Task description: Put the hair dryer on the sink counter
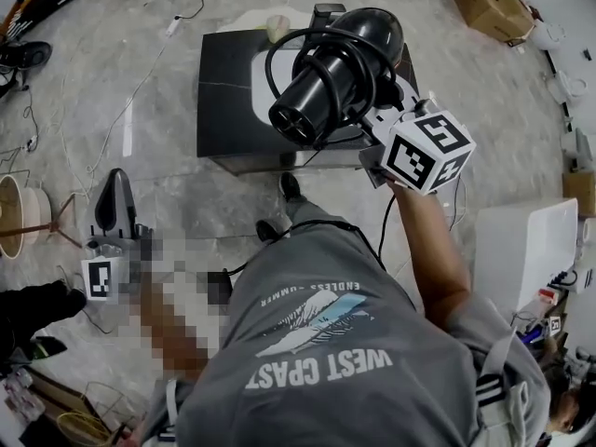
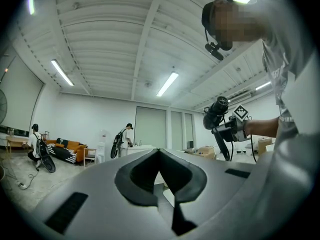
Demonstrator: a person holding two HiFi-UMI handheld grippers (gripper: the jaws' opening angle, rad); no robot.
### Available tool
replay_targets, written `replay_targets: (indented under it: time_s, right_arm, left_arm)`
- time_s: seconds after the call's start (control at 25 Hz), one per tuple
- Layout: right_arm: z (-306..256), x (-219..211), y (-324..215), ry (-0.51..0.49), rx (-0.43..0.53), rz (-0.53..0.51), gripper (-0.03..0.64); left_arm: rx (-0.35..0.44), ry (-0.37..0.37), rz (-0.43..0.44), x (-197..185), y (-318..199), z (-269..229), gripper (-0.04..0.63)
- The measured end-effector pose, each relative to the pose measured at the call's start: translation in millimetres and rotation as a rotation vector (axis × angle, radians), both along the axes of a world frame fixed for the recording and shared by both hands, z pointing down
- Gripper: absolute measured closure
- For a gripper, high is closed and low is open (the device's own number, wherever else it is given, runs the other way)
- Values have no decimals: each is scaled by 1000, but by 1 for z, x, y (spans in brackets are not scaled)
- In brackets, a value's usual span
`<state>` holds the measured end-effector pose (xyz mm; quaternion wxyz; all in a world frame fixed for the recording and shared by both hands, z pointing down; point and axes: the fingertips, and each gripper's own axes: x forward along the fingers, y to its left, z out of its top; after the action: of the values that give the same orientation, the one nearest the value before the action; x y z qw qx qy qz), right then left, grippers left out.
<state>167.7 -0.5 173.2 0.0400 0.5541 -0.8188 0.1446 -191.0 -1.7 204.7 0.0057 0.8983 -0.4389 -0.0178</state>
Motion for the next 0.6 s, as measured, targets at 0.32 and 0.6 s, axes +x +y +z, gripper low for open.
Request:
replay_targets:
  time_s: [0.32,0.6]
  right_arm:
    - [22,1,-66,-25,-31,-36,402]
    - [54,-4,-127,-16,-87,-88,402]
  left_arm:
    - [-9,-21,-59,-6,-32,0,580]
    - [-27,-20,-116,-6,-63,7,580]
